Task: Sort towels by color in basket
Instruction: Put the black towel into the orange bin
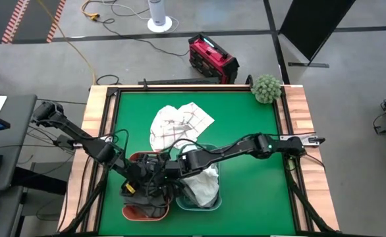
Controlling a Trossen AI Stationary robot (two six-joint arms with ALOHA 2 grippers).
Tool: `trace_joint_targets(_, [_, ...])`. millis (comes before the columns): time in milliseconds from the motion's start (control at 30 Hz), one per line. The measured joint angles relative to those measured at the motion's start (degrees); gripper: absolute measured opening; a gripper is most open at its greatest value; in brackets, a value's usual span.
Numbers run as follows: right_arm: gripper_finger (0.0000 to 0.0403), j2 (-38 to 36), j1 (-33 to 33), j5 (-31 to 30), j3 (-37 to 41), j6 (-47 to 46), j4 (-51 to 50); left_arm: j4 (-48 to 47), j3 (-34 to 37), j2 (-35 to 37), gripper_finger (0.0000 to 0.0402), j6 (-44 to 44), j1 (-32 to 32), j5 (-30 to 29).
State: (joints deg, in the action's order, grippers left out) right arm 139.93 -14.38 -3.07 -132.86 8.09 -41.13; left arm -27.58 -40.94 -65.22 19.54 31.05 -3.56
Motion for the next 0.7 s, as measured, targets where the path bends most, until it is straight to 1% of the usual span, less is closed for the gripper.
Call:
trace_joint_targets(300, [0.0056, 0.7, 0.7, -0.7, -0.1, 0.3, -0.6, -1.1, -0.1, 0.8, 0.0208, 0.9, 0.0, -0.1])
trace_joint_targets(400, [0.0074, -0.3, 0.6, -0.9, 0.0, 1.4, -1.1, -1.2, -0.2, 0.8, 0.0208, 0.9, 0.0, -0.1])
trace_joint_targets(467, [0.0096, -0.9, 0.6, -0.9, 0.0, 1.4, -1.3, -1.2, -0.2, 0.8, 0.0207, 0.9, 0.0, -0.1])
trace_joint_targets(533, [0.0126, -1.6, 0.5, -1.0, 0.0, 1.4, -1.9, -1.2, -0.2, 0.8, 0.0208, 0.9, 0.0, -0.1])
trace_joint_targets(633, [0.0182, -2.6, 0.4, -1.1, 0.0, -0.1, -2.2, -1.2, -0.2, 0.8, 0.0208, 1.1, 0.0, -0.3])
trace_joint_targets(700, [0.0220, -3.6, 0.2, -1.4, 0.0, -0.9, -4.2, -1.2, -0.2, 0.8, 0.0208, 1.1, 0.0, -0.6])
